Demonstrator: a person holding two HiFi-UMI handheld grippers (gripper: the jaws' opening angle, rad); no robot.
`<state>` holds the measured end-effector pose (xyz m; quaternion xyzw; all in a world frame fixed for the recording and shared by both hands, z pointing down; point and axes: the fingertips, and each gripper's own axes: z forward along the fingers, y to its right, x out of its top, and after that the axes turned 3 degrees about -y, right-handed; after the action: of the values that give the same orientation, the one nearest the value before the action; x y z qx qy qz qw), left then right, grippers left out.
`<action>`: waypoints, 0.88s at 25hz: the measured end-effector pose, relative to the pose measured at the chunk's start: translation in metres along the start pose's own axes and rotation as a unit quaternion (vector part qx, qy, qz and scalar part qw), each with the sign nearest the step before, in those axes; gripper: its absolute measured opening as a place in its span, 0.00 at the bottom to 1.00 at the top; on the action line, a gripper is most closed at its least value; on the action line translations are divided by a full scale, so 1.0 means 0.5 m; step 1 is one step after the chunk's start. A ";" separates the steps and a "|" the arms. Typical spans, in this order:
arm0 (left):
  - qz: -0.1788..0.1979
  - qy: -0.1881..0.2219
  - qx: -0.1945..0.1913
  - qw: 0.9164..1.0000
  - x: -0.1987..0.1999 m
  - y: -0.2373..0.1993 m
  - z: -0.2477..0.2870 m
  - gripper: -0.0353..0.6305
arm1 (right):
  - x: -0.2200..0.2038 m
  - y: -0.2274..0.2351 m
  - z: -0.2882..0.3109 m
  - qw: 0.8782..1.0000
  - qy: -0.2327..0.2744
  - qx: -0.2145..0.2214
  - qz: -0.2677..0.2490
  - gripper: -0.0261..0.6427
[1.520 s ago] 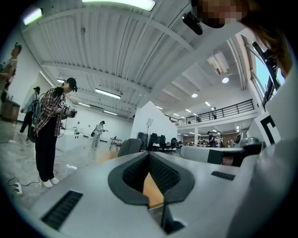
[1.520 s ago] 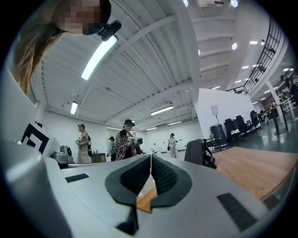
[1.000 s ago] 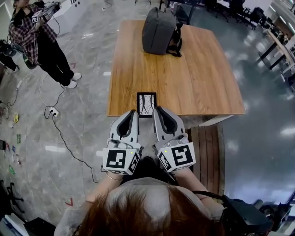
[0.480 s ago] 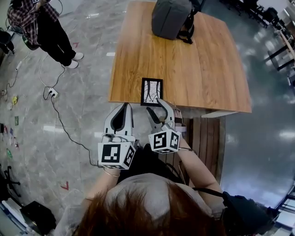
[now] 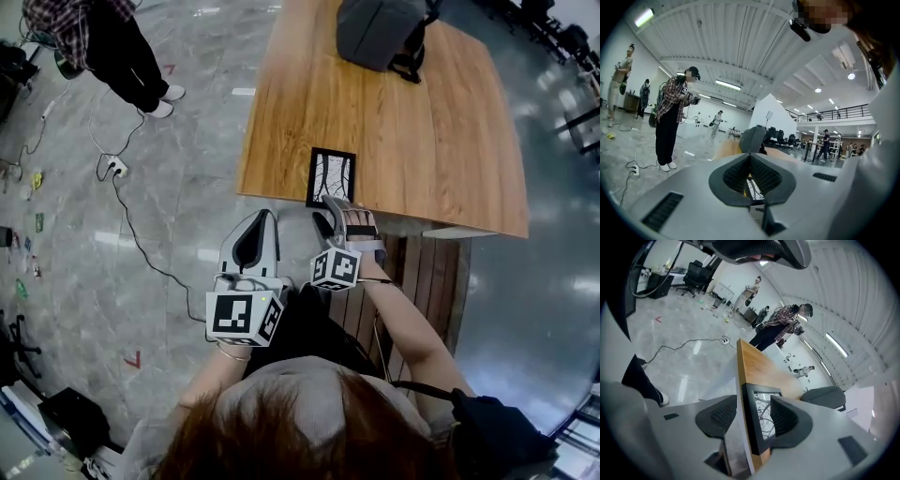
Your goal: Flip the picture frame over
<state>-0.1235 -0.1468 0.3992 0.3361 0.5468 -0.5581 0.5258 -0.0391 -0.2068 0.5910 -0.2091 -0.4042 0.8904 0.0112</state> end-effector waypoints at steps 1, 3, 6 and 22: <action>0.001 -0.001 0.001 1.000 0.000 -0.005 0.000 0.06 | -0.002 -0.006 0.006 1.000 -0.005 0.000 -0.008 0.35; -0.001 -0.003 0.004 1.000 0.000 -0.015 0.001 0.06 | -0.005 -0.011 0.018 1.000 -0.014 -0.008 -0.026 0.35; -0.009 -0.001 0.001 1.000 0.005 -0.022 0.001 0.06 | -0.008 -0.010 0.037 0.999 -0.015 -0.027 -0.038 0.35; 0.008 -0.009 -0.019 1.000 -0.002 -0.017 0.000 0.06 | -0.001 0.004 0.030 0.998 -0.025 -0.053 -0.024 0.23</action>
<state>-0.1315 -0.1477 0.4024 0.3256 0.5498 -0.5467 0.5412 -0.0441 -0.2192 0.5985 -0.1771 -0.4555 0.8723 0.0110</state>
